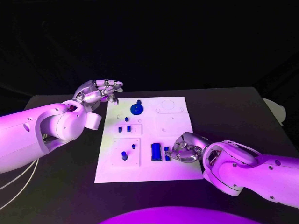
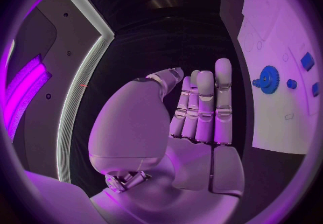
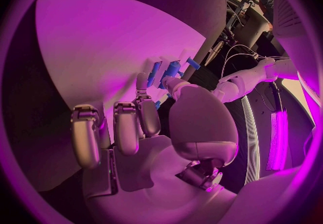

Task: Assemble the parts on the task board

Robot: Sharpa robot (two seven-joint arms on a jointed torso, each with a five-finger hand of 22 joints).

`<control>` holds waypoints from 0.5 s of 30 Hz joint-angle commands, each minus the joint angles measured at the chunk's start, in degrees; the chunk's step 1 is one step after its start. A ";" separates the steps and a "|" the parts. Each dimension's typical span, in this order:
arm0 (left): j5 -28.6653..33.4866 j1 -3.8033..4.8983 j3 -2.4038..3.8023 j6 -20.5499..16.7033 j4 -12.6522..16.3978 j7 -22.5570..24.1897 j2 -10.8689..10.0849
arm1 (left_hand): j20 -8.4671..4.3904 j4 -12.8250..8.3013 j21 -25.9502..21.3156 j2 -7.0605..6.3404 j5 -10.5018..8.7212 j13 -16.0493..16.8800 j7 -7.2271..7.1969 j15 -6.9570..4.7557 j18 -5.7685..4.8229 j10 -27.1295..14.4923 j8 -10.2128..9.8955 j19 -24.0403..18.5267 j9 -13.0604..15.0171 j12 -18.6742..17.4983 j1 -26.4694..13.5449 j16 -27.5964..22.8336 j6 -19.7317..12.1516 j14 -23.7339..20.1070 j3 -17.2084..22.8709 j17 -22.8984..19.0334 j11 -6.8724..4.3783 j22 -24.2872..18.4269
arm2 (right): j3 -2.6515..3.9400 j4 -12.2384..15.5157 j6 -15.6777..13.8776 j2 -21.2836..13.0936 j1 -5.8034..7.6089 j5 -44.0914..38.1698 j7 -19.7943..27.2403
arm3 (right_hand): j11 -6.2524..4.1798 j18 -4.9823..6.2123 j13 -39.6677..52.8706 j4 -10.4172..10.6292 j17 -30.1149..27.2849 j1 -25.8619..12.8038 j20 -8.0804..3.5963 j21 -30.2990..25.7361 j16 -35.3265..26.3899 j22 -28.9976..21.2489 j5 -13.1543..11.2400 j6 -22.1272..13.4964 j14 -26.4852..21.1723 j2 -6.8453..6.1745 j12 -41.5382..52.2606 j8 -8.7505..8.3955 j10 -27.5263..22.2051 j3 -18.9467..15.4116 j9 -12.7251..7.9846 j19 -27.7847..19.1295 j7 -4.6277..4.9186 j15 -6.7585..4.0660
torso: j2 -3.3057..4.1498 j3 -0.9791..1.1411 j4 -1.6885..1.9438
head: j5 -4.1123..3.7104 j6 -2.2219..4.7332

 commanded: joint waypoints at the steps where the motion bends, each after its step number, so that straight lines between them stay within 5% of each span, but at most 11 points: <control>1: 0.23 0.04 0.04 0.61 0.05 0.48 0.04 | 0.00 0.20 -0.20 0.34 0.13 0.08 0.00 -0.07 0.85 -0.39 0.35 0.48 -0.03 0.33 0.31 -0.02 -0.26 -0.51 -0.18 -0.06 0.16 -0.05 | -0.01 0.29 -0.23 -0.83 -0.05 -1.90 1.32 | -0.20 -0.38 6.03 -1.28 5.49 4.01 -0.38 0.31 0.18 15.10 -2.14 0.11 4.20 -0.19 -0.16 -0.44 0.03 0.41 0.01 5.88 -0.14 -0.46 | -0.02 0.01 0.01 | 0.05 -0.13; 7: 0.23 0.04 0.04 0.61 -0.13 0.51 0.08 | 0.00 0.26 -0.25 0.36 0.13 0.08 0.00 -0.06 0.85 -0.43 0.38 0.51 -0.03 0.40 0.32 -0.01 -0.27 -0.52 -0.21 -0.08 0.17 -0.08 | 0.01 0.78 -0.19 -2.19 0.18 -2.20 3.67 | -0.15 -0.38 5.92 -2.96 5.58 8.89 -0.32 0.31 0.19 15.10 -7.10 -0.06 4.21 -1.68 -0.40 -0.68 -0.15 0.42 -0.14 5.88 -0.06 -0.40 | -0.06 -0.02 -0.01 | 0.08 -0.10; 15: 0.23 0.04 0.04 0.65 -0.24 0.52 0.22 | 0.00 0.26 -0.25 0.36 0.13 0.08 0.00 -0.06 0.85 -0.43 0.38 0.51 -0.03 0.40 0.32 -0.01 -0.27 -0.52 -0.21 -0.08 0.17 -0.08 | 0.01 0.59 0.82 -1.73 0.29 -2.23 4.68 | -0.09 -0.38 6.11 -2.83 5.71 9.09 -0.29 0.31 0.23 15.10 -7.68 0.05 4.23 -2.13 -0.14 -0.68 -0.02 0.08 -0.17 5.88 -0.01 -0.35 | 0.02 0.00 -0.02 | 0.08 0.06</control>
